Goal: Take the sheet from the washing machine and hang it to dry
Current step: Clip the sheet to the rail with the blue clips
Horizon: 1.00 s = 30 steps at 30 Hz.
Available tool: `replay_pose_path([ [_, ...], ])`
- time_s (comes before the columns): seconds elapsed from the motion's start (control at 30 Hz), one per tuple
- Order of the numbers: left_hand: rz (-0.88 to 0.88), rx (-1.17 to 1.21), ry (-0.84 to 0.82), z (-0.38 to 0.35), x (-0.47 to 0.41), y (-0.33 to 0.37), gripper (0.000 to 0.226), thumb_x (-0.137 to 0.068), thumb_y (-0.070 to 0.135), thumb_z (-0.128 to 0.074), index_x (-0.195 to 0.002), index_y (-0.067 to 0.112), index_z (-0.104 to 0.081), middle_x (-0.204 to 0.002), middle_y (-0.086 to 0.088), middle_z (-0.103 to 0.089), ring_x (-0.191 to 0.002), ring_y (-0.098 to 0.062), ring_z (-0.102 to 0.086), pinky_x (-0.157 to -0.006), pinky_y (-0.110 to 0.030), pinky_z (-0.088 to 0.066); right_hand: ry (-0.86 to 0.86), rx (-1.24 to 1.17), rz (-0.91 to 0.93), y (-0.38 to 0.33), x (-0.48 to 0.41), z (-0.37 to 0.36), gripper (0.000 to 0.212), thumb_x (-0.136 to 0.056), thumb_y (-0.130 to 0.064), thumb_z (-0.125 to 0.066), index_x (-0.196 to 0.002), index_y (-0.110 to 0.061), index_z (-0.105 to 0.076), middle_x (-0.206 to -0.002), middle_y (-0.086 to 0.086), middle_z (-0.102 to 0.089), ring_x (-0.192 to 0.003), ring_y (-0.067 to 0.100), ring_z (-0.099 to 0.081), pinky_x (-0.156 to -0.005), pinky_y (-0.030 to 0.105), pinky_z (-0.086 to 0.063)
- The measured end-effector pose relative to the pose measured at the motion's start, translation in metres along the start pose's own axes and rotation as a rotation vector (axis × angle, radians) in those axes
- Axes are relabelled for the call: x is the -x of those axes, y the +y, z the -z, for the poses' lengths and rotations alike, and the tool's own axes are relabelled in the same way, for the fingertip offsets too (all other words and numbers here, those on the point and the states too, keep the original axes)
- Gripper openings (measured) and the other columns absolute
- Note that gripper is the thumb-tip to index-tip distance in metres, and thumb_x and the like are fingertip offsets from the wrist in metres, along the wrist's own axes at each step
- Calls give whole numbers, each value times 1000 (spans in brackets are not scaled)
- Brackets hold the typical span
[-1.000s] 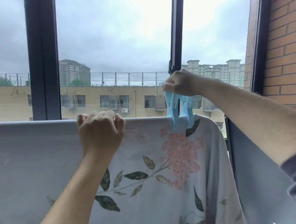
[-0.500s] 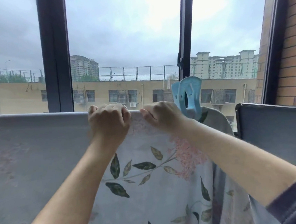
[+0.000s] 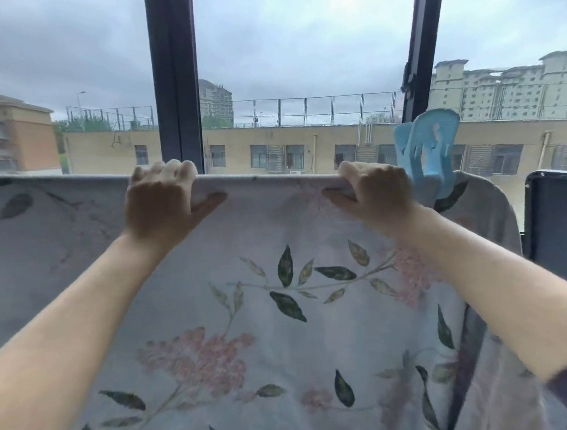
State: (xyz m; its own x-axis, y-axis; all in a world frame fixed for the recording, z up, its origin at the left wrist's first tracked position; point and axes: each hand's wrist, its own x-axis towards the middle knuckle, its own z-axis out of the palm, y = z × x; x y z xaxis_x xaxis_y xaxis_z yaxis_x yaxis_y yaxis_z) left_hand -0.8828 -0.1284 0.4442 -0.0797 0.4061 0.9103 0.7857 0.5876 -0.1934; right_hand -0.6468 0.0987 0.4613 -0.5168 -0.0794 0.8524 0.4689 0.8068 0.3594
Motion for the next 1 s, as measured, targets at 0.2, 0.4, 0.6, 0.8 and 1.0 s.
replay_pose_path([
  [0.2, 62, -2, -51, -3, 51, -12, 67, -87, 39, -51, -143, 9, -29, -148, -16, -29, -137, -36, -26, -110, -57, -18, -128, 84, -156, -61, 28, -14, 64, -88, -40, -46, -145, -21, -26, -151, 11, -27, -139, 33, -25, -111, 59, -20],
  [0.4, -40, 125, -446, -26, 174, -17, 70, -81, 29, -59, -146, 18, -33, -158, -11, -11, -143, -34, -16, -109, -58, -25, -442, 21, -66, -178, 91, -49, 70, -82, -28, -58, -147, -27, -32, -159, 12, -12, -143, 39, -15, -105, 63, -28],
  [0.6, -44, 165, -1209, -23, 273, -67, 62, -95, 34, -41, -149, 27, -14, -159, 0, 4, -146, -24, 7, -116, -53, -2, -1372, -183, -161, -283, 180, -62, 63, -98, -30, -44, -151, -32, -11, -160, 1, 9, -147, 27, -2, -114, 49, -21],
  [0.8, 66, 201, -1245, -2, 325, -135, 61, -95, 34, -41, -149, 25, -13, -159, -1, 5, -146, -24, 5, -116, -50, -7, -1180, -324, -191, -353, 165, -52, 64, -97, -30, -43, -151, -33, -10, -160, -2, 8, -147, 23, 0, -116, 47, -12],
  [1.0, 254, 348, -926, 5, 343, -163, 57, -94, 32, -43, -147, 26, -22, -158, 1, -8, -146, -20, -3, -117, -44, -13, -827, -481, -282, -403, 122, -65, 64, -95, -27, -43, -151, -33, -12, -160, -4, 8, -147, 19, 3, -115, 43, -17],
])
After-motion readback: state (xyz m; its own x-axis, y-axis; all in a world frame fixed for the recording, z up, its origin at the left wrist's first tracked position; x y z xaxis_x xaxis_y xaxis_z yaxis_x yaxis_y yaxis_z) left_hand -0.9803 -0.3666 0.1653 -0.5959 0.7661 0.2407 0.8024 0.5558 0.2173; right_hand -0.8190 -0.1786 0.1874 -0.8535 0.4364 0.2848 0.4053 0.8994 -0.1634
